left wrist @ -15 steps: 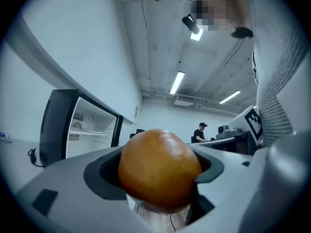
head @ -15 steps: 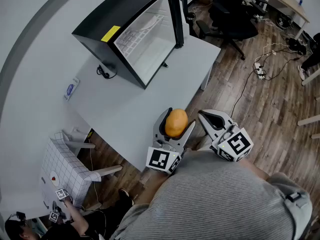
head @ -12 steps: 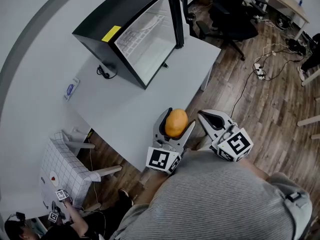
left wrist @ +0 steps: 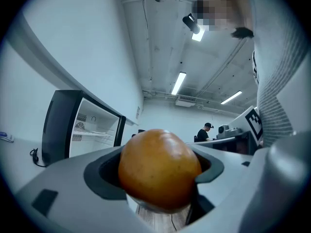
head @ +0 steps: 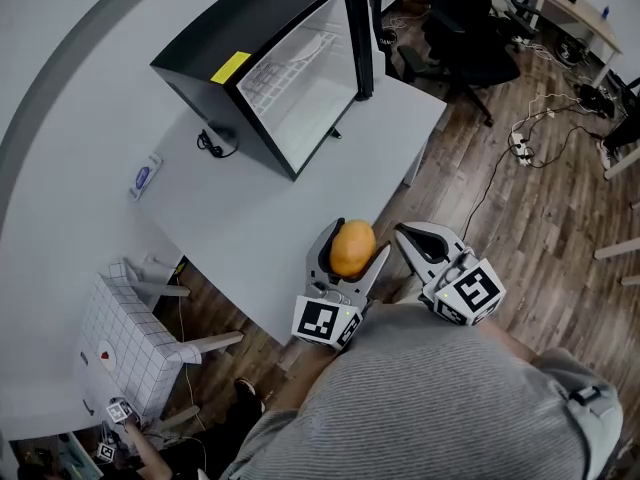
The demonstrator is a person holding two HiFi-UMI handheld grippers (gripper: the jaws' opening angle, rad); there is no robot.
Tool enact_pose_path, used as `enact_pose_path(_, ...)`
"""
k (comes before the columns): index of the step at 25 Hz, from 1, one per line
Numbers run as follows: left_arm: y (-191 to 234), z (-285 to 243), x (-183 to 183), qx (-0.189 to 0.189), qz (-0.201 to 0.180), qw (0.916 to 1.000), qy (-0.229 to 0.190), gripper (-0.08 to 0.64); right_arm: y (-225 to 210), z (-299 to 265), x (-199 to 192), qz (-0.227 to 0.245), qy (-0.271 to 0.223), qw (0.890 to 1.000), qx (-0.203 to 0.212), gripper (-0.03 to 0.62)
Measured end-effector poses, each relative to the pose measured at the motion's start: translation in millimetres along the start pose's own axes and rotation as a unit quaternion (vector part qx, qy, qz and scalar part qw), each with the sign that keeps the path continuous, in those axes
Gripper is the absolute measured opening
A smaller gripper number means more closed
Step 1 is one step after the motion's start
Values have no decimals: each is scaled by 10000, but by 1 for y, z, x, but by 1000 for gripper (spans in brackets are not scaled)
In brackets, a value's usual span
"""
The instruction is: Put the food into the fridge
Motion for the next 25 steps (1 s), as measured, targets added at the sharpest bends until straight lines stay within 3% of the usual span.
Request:
enact_pose_path(5, 6, 0, -1, 19, 31, 10000, 28, 365, -1, -7, 5, -284, -240, 9993, 6, 14)
enact_pose_path(14, 16, -9, -9, 73, 105, 9999, 92, 367, -17, -15, -6, -406, -70, 9990, -150, 14)
enact_pose_path(25, 57, -78, -7, 644, 80, 9979, 23, 365, -108, -76, 10, -360, -97, 9991, 196, 14)
Point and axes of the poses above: the fingertips, and each gripper's own axes: z backward along the fingers, y to its left, x out of its top, the point moved 4 cm from there along z, backward along the fingers, and after that the axes turned 1 degree about y, right-handed, at the moved point
